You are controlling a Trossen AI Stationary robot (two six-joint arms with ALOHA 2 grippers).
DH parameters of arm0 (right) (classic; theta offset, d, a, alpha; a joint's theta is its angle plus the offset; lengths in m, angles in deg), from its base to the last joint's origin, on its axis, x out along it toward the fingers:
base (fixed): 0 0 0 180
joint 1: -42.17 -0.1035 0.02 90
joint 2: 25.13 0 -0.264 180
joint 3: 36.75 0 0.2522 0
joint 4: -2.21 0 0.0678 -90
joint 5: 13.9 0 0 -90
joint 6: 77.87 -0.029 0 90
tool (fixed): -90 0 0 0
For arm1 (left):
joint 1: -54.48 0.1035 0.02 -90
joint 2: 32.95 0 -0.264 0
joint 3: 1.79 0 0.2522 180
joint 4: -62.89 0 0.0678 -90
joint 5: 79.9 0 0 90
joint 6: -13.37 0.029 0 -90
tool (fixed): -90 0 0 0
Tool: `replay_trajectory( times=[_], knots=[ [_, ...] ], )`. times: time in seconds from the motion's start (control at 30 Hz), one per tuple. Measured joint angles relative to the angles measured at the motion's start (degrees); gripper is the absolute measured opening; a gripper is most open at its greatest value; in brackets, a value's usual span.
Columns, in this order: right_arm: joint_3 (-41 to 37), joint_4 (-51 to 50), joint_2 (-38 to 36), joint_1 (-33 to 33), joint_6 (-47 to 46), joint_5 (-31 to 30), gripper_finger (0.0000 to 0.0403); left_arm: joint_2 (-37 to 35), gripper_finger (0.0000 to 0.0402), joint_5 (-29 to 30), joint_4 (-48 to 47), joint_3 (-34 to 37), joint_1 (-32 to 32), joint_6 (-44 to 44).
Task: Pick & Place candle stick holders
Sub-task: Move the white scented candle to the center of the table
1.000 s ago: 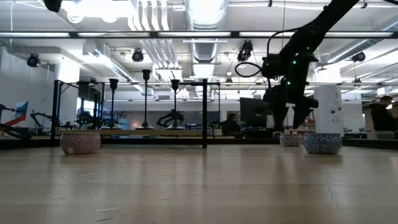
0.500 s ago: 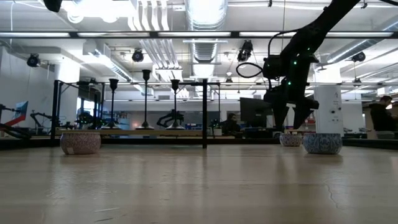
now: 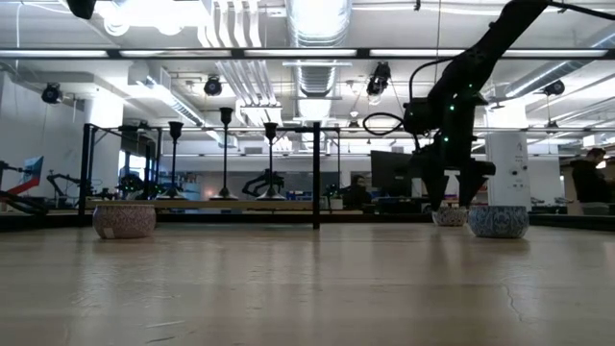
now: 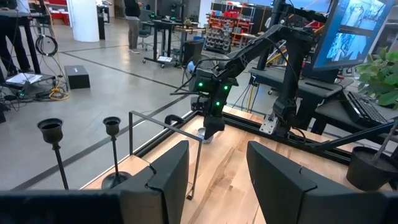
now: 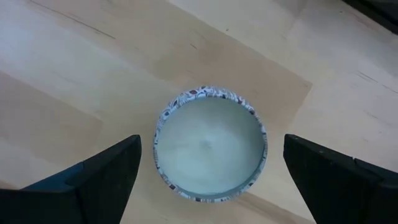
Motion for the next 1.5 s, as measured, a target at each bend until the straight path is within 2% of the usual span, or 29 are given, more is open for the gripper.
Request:
replay_trajectory(
  times=[0.23,0.5,0.73,0.93,1.5],
  knots=[
    [1.0,-2.2,0.0,-0.2,0.5,1.7,0.0384,0.0,0.0168,0.0,0.0,0.0,0.0,0.0],
    [6.0,-5.5,0.1,-1.0,3.2,0.5,0.0384,0.0,0.0168,0.0,0.0,0.0,0.0,0.3],
    [12.2,-15.0,6.1,-1.1,-1.4,-0.3,0.0384,0.0,0.0168,0.0,0.0,0.0,0.0,0.3],
    [15.6,-16.1,10.8,-1.2,-3.9,0.1,0.0384,0.0,0.0168,-0.5,0.0,0.0,0.0,0.1],
    [14.1,-14.7,11.6,-1.0,-3.0,-1.1,0.0384,0.0,0.0168,-0.4,-0.1,0.0,0.0,0.3]
  ],
)
